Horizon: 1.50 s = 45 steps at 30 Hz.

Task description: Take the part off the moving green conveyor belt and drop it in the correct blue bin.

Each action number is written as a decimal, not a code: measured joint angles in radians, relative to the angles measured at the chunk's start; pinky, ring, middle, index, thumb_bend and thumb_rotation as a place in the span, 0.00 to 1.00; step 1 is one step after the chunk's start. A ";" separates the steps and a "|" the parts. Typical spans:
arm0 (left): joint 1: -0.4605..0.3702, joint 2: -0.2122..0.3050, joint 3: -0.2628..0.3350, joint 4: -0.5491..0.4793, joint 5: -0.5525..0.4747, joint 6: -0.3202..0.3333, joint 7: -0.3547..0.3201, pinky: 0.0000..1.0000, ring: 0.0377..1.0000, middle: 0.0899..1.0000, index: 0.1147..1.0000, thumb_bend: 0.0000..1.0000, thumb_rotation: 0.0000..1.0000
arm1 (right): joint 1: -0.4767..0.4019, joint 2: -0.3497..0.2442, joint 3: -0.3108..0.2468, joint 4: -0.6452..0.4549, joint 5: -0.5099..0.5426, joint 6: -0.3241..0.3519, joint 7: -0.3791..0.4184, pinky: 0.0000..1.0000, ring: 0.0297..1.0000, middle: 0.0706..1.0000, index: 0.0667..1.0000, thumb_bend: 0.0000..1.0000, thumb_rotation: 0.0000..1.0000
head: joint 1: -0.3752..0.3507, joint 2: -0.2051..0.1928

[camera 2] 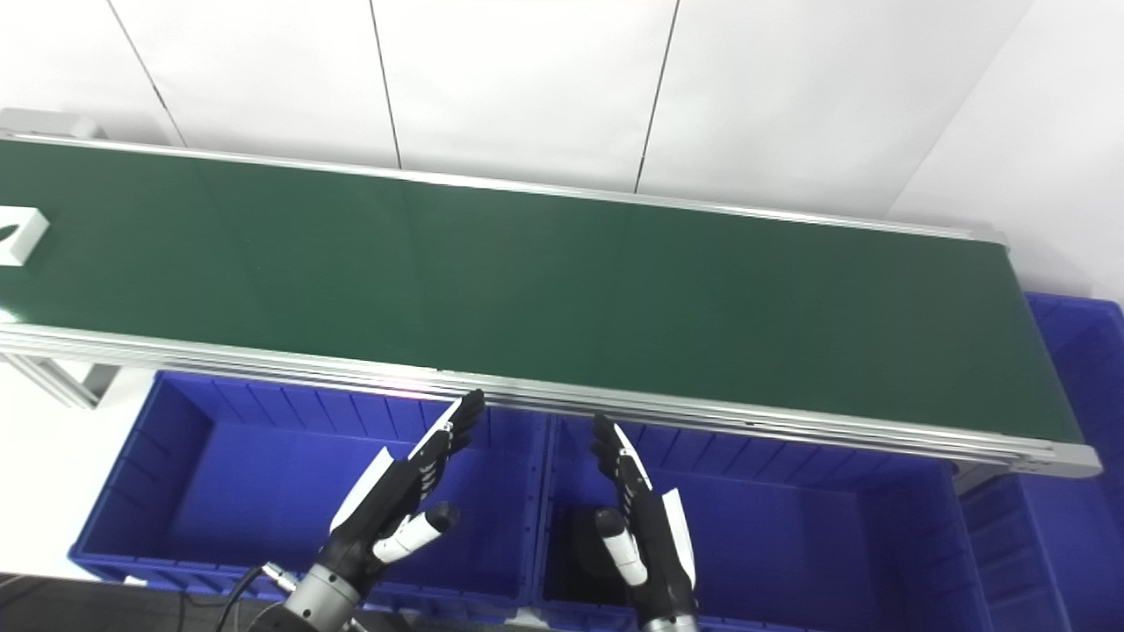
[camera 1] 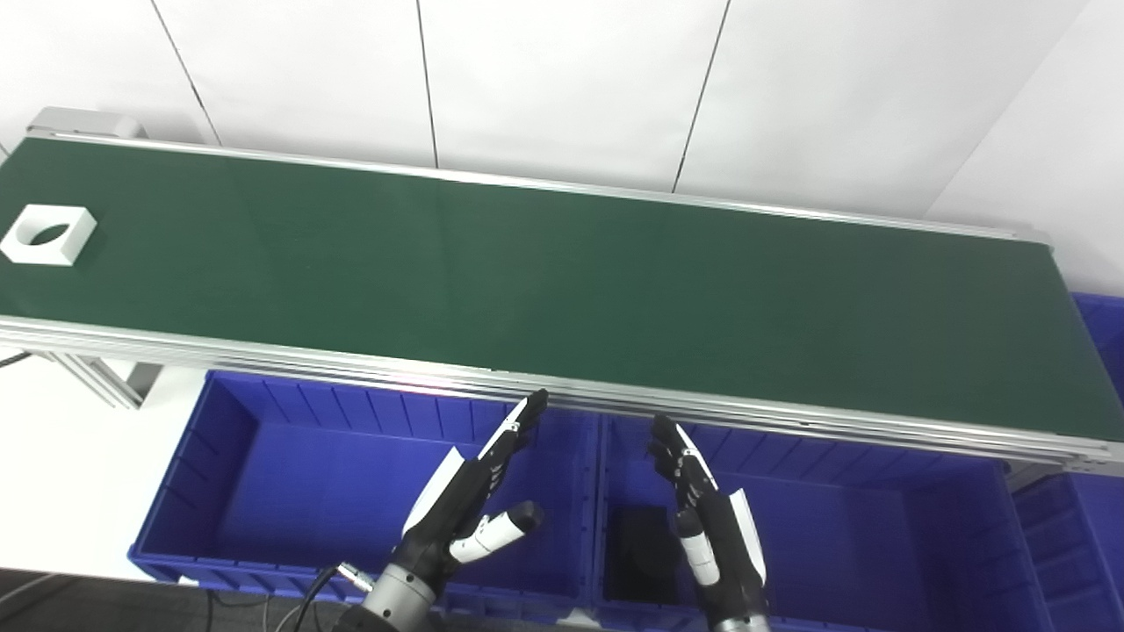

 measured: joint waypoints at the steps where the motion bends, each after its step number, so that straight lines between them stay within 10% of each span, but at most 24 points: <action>1: 0.000 0.000 0.000 0.001 0.000 0.000 0.000 1.00 1.00 1.00 1.00 0.78 0.88 | -0.001 0.000 0.000 0.002 0.000 0.000 0.000 0.92 0.91 0.93 0.93 0.92 1.00 | 0.000 0.000; 45: 0.000 0.005 0.000 0.002 0.000 0.000 -0.005 1.00 1.00 1.00 1.00 0.79 0.87 | -0.014 -0.004 0.013 0.022 -0.011 -0.001 0.000 0.92 0.91 0.93 0.93 0.91 1.00 | -0.011 -0.003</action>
